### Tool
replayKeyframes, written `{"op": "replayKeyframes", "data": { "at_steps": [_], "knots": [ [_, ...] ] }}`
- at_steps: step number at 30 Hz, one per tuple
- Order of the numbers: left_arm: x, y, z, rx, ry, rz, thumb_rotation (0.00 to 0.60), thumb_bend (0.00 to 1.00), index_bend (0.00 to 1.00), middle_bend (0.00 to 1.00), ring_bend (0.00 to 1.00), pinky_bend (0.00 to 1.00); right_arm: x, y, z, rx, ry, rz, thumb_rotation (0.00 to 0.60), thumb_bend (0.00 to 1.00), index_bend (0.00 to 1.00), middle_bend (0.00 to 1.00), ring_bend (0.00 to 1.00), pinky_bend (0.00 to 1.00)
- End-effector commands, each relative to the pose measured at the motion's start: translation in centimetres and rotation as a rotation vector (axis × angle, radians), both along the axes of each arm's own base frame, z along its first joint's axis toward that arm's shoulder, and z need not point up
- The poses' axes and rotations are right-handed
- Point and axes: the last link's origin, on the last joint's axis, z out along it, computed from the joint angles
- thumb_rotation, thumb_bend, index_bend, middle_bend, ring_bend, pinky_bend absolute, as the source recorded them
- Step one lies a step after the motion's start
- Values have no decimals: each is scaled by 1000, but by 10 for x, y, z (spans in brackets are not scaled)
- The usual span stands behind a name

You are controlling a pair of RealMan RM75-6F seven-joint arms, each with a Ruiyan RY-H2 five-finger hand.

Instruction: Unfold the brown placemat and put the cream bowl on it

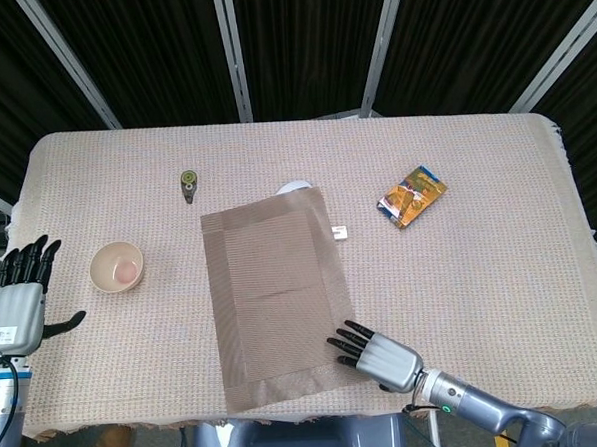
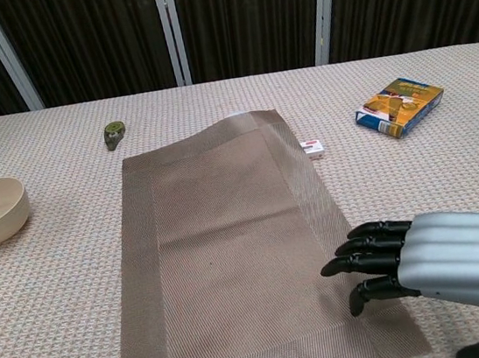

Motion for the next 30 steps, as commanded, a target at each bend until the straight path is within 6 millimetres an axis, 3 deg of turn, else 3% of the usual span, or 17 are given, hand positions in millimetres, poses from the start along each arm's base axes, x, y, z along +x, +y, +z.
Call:
{"op": "replayKeyframes", "data": {
  "at_steps": [1,17,30],
  "knots": [
    [0,0,0,-2,-1,0,600,0,0,0,0,0,2,1,-5,-3,8,2,600,0,257,34,0,0],
    [-3,1,-1,-11,-9,11,600,0,0,0,0,0,23,-6,-9,-25,7,37,600,0,256,34,0,0],
    [-3,0,0,-15,-13,8,600,0,0,0,0,0,24,0,-15,-11,33,51,600,0,256,34,0,0]
  ]
}}
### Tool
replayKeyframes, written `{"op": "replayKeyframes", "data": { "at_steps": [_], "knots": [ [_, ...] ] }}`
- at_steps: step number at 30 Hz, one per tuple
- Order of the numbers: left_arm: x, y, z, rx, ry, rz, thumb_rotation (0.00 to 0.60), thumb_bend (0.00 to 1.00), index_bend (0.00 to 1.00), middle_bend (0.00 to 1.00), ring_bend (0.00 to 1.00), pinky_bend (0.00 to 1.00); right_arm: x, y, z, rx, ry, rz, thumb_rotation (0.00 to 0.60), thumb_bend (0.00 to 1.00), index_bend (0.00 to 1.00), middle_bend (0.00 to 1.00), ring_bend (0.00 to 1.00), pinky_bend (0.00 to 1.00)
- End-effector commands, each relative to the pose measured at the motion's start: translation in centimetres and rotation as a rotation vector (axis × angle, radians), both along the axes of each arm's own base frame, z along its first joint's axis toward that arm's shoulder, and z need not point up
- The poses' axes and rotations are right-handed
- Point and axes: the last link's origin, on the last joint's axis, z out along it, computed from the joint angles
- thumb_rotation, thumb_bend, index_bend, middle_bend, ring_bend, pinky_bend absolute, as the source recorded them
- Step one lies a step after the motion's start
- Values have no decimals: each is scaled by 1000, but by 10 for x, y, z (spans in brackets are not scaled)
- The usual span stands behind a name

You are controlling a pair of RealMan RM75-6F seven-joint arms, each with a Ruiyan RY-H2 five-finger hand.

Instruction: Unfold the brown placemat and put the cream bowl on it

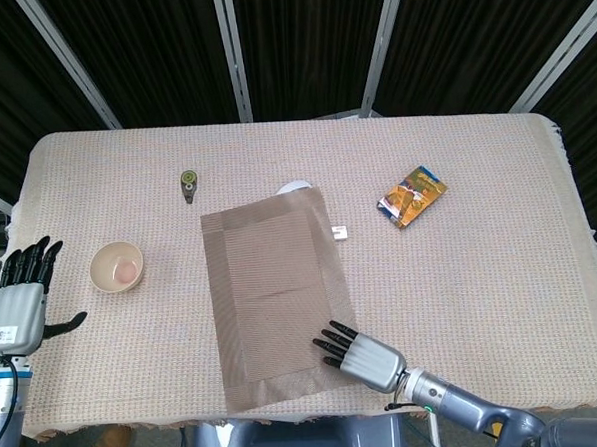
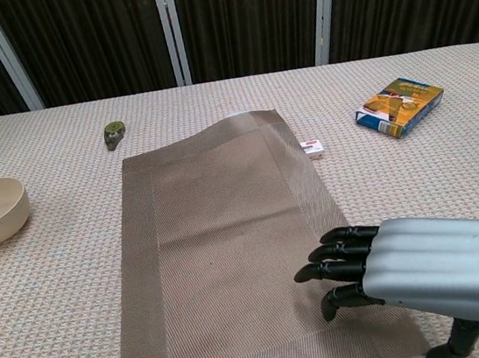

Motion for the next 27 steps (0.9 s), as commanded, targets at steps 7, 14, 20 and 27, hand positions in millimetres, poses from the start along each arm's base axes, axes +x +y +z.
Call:
{"op": "replayKeyframes", "data": {
  "at_steps": [7,14,20,27],
  "knots": [
    [0,0,-1,-4,2,-1,600,0,0,0,0,0,4,1,-4,5,-12,6,600,0,256,33,0,0],
    [0,0,-1,-6,3,1,600,0,0,0,0,0,7,-4,-8,-13,-13,29,600,0,256,35,0,0],
    [0,1,-2,-8,5,-1,600,0,0,0,0,0,13,-6,-6,-20,-42,24,600,0,257,36,0,0],
    [1,0,-2,-9,2,-4,600,0,0,0,0,0,16,-12,-2,-37,-61,10,600,57,258,39,0,0]
  ]
}}
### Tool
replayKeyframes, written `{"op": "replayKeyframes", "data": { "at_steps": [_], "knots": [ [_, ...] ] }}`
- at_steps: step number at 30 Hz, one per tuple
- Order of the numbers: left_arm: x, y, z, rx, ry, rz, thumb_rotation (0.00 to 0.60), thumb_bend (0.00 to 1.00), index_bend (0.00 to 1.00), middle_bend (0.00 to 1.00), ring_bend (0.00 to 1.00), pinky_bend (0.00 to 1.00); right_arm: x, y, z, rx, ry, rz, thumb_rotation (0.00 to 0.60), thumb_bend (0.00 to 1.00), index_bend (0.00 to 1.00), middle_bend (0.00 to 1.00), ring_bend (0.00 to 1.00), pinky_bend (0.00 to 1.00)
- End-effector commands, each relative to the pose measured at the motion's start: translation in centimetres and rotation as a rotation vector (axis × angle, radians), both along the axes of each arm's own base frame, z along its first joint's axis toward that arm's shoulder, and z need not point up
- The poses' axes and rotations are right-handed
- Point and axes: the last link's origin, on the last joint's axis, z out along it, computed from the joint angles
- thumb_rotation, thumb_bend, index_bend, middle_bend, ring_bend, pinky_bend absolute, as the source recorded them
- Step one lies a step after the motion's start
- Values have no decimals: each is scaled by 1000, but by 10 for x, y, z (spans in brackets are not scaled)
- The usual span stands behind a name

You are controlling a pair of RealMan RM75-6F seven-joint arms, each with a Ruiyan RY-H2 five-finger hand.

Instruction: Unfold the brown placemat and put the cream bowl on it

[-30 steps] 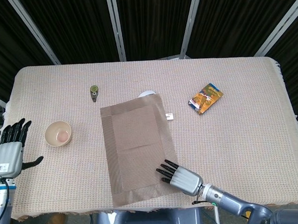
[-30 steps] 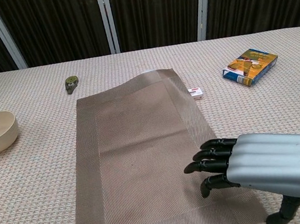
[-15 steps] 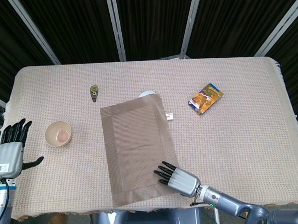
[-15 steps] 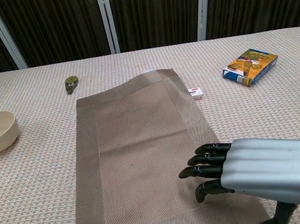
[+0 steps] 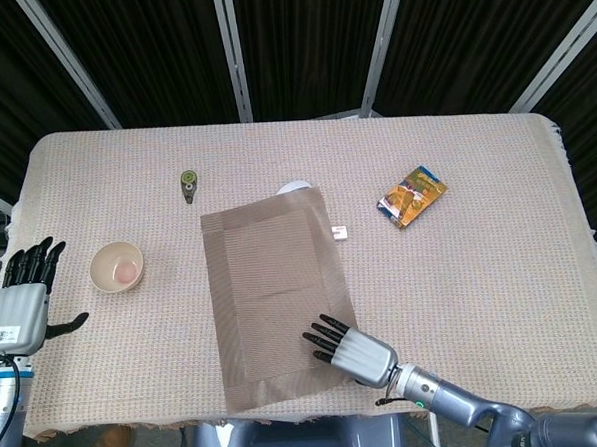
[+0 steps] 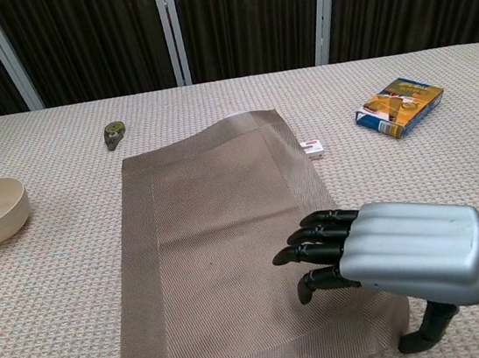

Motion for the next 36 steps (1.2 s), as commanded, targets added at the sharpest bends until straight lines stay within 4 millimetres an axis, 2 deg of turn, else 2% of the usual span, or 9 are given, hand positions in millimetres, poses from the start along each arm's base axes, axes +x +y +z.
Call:
{"op": "replayKeyframes", "data": {
  "at_steps": [1,9,15,19,21,23,29,32,36],
  "knots": [
    [0,0,0,0,-2,-1,600,0,0,0,0,0,0,-2,0,-6,-6,-8,600,77,259,40,0,0],
    [0,0,0,-2,-1,-3,600,0,0,0,0,0,2,-3,-2,-18,-23,-2,600,331,328,47,0,0],
    [0,0,0,-3,-2,-3,600,0,0,0,0,0,3,-2,-1,-13,-47,-9,600,369,511,66,0,0],
    [0,-1,0,-3,-3,-4,600,0,0,0,0,0,3,0,-2,-15,-73,-8,600,417,594,91,0,0],
    [0,-1,0,-3,-4,-4,600,0,0,0,0,0,1,2,-1,-22,-85,5,600,423,731,101,0,0],
    [0,-1,0,-4,-5,-4,600,0,0,0,0,0,-1,3,0,-20,-91,12,600,425,762,105,0,0],
    [-1,0,1,-6,-4,1,600,0,0,0,0,0,-14,15,15,-15,-86,61,600,426,739,110,0,0],
    [-2,0,0,-7,-2,3,600,0,0,0,0,0,-26,20,27,-33,-63,115,600,425,694,116,0,0],
    [-1,0,-2,-12,2,1,600,0,0,0,0,0,-47,20,49,-90,-3,228,600,425,714,132,0,0]
  ]
}}
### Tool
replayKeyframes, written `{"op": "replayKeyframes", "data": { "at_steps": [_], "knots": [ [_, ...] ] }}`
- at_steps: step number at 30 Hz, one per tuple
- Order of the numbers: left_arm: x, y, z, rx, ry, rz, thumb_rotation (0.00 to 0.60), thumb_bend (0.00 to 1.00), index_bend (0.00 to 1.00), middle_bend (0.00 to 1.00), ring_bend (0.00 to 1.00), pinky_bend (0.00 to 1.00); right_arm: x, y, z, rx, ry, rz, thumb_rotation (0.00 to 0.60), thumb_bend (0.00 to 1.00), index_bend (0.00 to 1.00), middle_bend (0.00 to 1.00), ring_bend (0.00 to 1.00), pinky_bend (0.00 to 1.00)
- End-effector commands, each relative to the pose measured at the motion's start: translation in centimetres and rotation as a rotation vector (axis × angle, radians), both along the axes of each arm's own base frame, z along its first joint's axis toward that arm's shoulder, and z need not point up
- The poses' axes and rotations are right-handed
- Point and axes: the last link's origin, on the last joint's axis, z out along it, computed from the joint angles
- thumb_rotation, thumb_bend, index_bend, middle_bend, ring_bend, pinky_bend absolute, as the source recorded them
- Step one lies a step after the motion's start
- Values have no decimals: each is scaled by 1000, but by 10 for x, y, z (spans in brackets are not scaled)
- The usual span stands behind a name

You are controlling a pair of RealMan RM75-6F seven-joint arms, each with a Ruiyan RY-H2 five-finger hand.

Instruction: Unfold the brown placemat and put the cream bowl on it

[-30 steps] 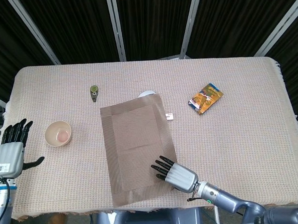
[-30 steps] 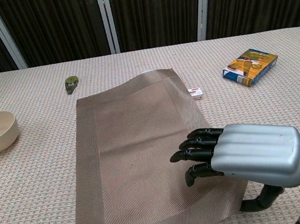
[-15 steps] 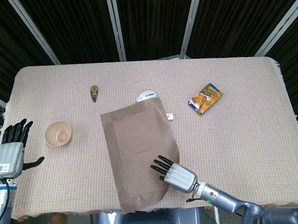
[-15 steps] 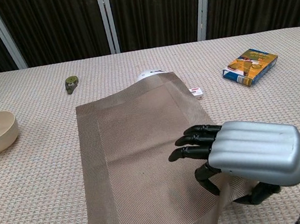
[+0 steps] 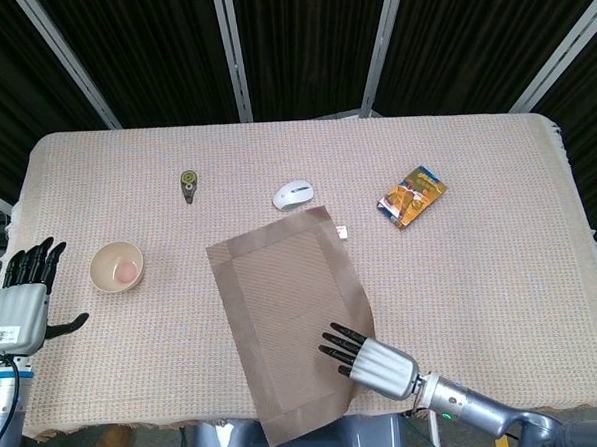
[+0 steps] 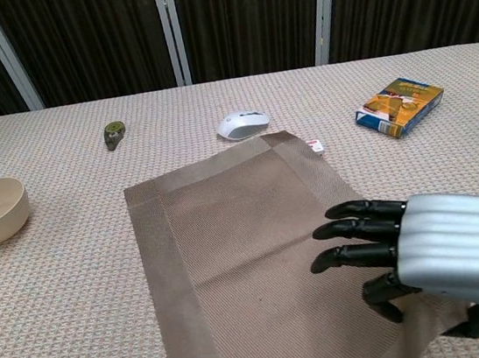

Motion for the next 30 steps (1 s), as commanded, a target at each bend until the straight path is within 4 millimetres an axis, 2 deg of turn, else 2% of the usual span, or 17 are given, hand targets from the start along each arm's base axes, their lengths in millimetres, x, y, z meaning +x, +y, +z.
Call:
{"op": "replayKeyframes", "data": {
  "at_steps": [1,2,3,5,7,10,13,19,25,26,28,29,30],
  "knots": [
    [0,-1,-1,-4,2,-1,600,0,0,0,0,0,-24,-2,23,-69,77,112,600,426,715,137,0,0],
    [1,-1,-2,-6,4,-1,600,0,0,0,0,0,-30,-6,29,-95,104,145,600,425,720,141,0,0],
    [0,-1,-3,-9,4,1,600,0,0,0,0,0,-41,-19,41,-152,181,208,600,425,727,145,0,0],
    [0,0,-5,-10,7,3,600,0,0,0,0,0,-46,-37,53,-206,247,283,600,426,733,147,0,0],
    [0,0,-6,-11,10,4,600,0,0,0,0,0,-47,-52,60,-244,286,336,600,425,727,150,0,0],
    [0,1,-7,-18,6,11,600,0,0,0,0,0,-45,-84,72,-316,349,397,600,423,711,153,0,0],
    [-2,3,-8,-22,10,15,600,0,0,0,0,0,-39,-107,77,-360,393,419,600,424,748,155,0,0],
    [-5,5,-7,-19,12,26,600,0,0,0,0,0,-28,-136,77,-427,499,564,600,407,768,154,0,0],
    [-7,4,-6,-20,13,30,600,0,0,0,0,0,-41,-145,88,-466,592,670,600,368,768,154,0,0],
    [-7,4,-7,-22,12,30,600,0,0,0,0,0,-45,-147,91,-474,609,679,600,363,720,150,0,0],
    [-6,2,-7,-25,11,26,600,0,0,0,0,0,-57,-148,101,-498,618,647,600,325,409,106,0,0],
    [-6,2,-7,-26,12,23,600,0,0,0,0,0,-61,-148,105,-515,609,620,600,241,182,60,0,0],
    [-5,1,-7,-26,13,21,600,0,0,0,0,0,-65,-147,109,-529,595,593,600,132,20,19,0,0]
  ]
}}
